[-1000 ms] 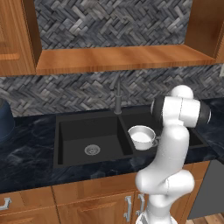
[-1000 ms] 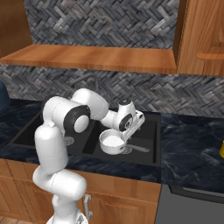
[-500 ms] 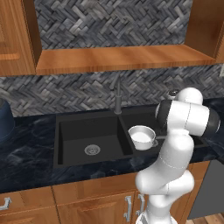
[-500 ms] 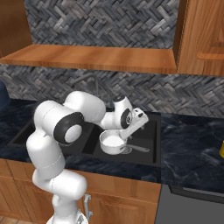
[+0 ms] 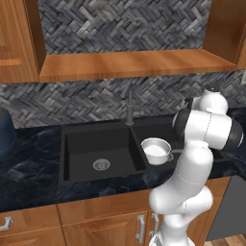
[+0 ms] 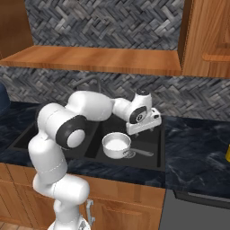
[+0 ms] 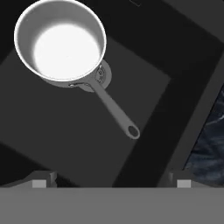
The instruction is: Place the mug in the left basin and the saucepan in the right basin of the sink.
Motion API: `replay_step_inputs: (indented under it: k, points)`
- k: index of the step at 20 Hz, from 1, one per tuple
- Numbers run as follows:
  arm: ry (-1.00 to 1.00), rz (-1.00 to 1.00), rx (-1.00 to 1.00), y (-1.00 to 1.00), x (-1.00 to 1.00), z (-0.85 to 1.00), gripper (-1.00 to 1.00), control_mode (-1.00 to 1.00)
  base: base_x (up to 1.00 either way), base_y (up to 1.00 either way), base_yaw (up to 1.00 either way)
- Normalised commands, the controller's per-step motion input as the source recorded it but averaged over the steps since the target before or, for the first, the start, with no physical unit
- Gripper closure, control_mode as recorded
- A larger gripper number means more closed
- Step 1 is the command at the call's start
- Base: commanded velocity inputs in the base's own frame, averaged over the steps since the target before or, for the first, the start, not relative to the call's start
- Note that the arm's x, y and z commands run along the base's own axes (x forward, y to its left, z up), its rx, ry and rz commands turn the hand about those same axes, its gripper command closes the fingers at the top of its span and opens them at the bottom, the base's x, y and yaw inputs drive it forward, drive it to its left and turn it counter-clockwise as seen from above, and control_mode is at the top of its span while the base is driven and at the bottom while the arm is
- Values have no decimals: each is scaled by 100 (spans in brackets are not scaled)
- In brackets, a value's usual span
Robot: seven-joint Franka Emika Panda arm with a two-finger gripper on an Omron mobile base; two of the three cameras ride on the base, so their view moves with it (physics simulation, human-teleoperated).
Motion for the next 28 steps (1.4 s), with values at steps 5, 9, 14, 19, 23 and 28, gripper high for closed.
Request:
replay_step_inputs:
  k: [5, 9, 14, 19, 23, 28]
  points:
    - [-26, -4, -11, -8, -22, 26, -100, -100, 0, 0, 0]
    - [-21, -9, -5, -8, -41, 5, -100, -100, 0, 0, 0]
    - [-5, -25, 0, 21, -53, 0, -100, -100, 0, 0, 0]
    - [8, -35, 3, 8, -8, 13, -100, -100, 0, 0, 0]
    - [0, -7, 0, 2, -3, 2, -100, -100, 0, 0, 0]
    - [0, 0, 0, 0, 0, 0, -100, -100, 0, 0, 0]
